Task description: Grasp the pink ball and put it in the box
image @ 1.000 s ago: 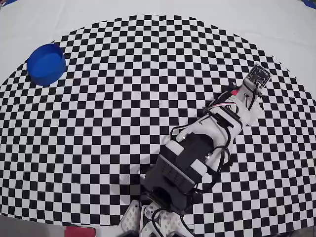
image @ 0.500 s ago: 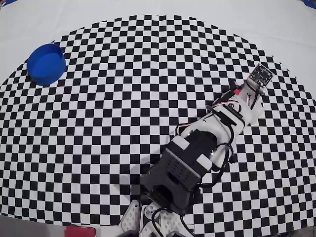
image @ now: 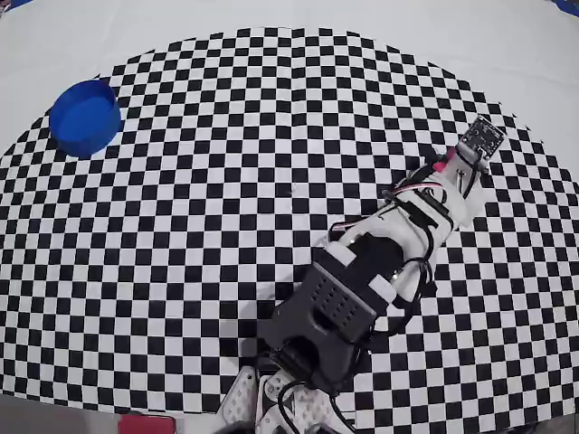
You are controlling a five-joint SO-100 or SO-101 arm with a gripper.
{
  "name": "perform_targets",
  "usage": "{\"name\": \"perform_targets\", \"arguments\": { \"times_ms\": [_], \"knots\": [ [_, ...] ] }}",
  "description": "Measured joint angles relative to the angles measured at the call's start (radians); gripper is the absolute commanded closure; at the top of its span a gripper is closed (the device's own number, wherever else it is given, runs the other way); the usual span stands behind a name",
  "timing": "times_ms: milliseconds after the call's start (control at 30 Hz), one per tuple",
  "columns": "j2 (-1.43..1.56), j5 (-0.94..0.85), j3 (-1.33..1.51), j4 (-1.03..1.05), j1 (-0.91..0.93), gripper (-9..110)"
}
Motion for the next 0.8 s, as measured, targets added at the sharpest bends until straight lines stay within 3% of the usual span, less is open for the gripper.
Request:
{"name": "perform_targets", "arguments": {
  "times_ms": [800],
  "knots": [
    [-0.176,0.000,-0.230,0.072,0.000,70]
  ]
}}
